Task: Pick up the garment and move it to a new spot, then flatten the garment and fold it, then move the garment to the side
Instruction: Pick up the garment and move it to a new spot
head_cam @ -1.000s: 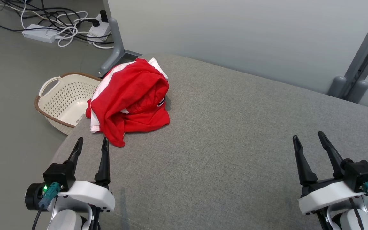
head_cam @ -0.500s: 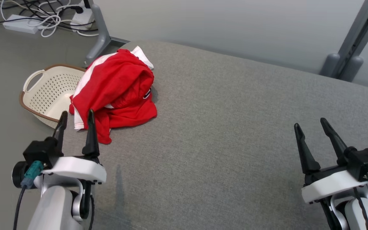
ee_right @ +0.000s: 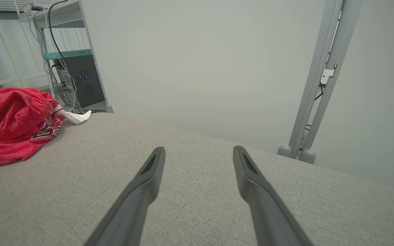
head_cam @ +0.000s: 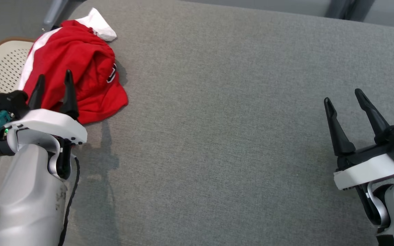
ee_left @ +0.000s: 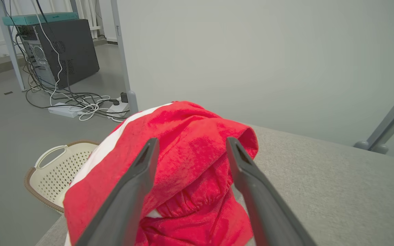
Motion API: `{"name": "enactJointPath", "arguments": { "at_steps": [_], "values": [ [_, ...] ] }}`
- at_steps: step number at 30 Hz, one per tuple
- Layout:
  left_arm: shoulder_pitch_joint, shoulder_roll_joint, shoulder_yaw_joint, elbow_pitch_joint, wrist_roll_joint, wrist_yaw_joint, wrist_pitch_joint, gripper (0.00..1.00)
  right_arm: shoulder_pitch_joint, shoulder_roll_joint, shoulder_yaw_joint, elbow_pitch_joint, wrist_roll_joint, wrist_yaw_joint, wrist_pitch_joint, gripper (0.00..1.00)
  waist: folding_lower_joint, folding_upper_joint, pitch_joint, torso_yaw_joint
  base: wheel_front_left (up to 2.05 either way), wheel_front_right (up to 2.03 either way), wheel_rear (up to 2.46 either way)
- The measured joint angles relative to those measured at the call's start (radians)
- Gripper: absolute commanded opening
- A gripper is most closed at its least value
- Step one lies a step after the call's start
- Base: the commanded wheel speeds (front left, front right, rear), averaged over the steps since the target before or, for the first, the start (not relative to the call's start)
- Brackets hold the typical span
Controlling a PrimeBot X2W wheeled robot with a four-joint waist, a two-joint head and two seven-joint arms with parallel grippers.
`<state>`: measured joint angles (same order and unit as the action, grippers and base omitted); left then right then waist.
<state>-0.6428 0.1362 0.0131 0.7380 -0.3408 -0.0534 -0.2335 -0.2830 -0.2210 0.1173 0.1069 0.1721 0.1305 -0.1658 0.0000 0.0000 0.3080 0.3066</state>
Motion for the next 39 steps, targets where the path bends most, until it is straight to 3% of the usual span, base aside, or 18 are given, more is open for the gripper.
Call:
{"name": "enactJointPath", "arguments": {
  "at_steps": [12, 13, 14, 27, 32, 39],
  "values": [
    [-0.220, 0.077, 0.013, 0.322, -0.038, -0.004, 0.151, 1.00, -0.036, -0.014, 0.000, -0.005, 0.011, 0.000, -0.002, 1.00, 0.0000, 0.0000, 0.103, -0.064, 0.00, 0.00, 0.00],
    [-0.230, 0.081, 0.011, 0.336, -0.038, -0.004, 0.160, 0.44, -0.037, -0.014, 0.000, -0.005, 0.012, 0.000, -0.002, 1.00, 0.0000, 0.0000, 0.106, -0.066, 0.00, 0.00, 0.00],
    [-0.236, 0.084, 0.006, 0.343, -0.035, -0.004, 0.155, 0.00, -0.038, -0.014, 0.000, -0.002, 0.013, 0.000, -0.002, 1.00, 0.0000, 0.0000, 0.107, -0.068, 0.00, 0.00, 0.00],
    [-0.259, 0.118, -0.005, 0.322, -0.029, -0.015, -0.003, 0.00, -0.044, 0.009, -0.015, 0.034, 0.014, 0.000, -0.022, 1.00, 0.0000, 0.0000, 0.052, -0.067, 0.00, 0.00, 0.00],
    [-0.224, 0.117, 0.002, 0.192, -0.034, -0.035, -0.025, 0.00, -0.029, 0.033, -0.028, 0.050, 0.013, 0.000, -0.039, 1.00, 0.0000, 0.0000, 0.004, -0.066, 0.00, 0.00, 0.00],
    [-0.043, 0.120, 0.001, -0.072, -0.026, -0.041, -0.028, 0.00, 0.017, 0.068, -0.048, 0.078, 0.013, 0.000, -0.055, 1.00, 0.0000, 0.0000, -0.081, -0.075, 0.00, 0.00, 0.00]
  ]
}}
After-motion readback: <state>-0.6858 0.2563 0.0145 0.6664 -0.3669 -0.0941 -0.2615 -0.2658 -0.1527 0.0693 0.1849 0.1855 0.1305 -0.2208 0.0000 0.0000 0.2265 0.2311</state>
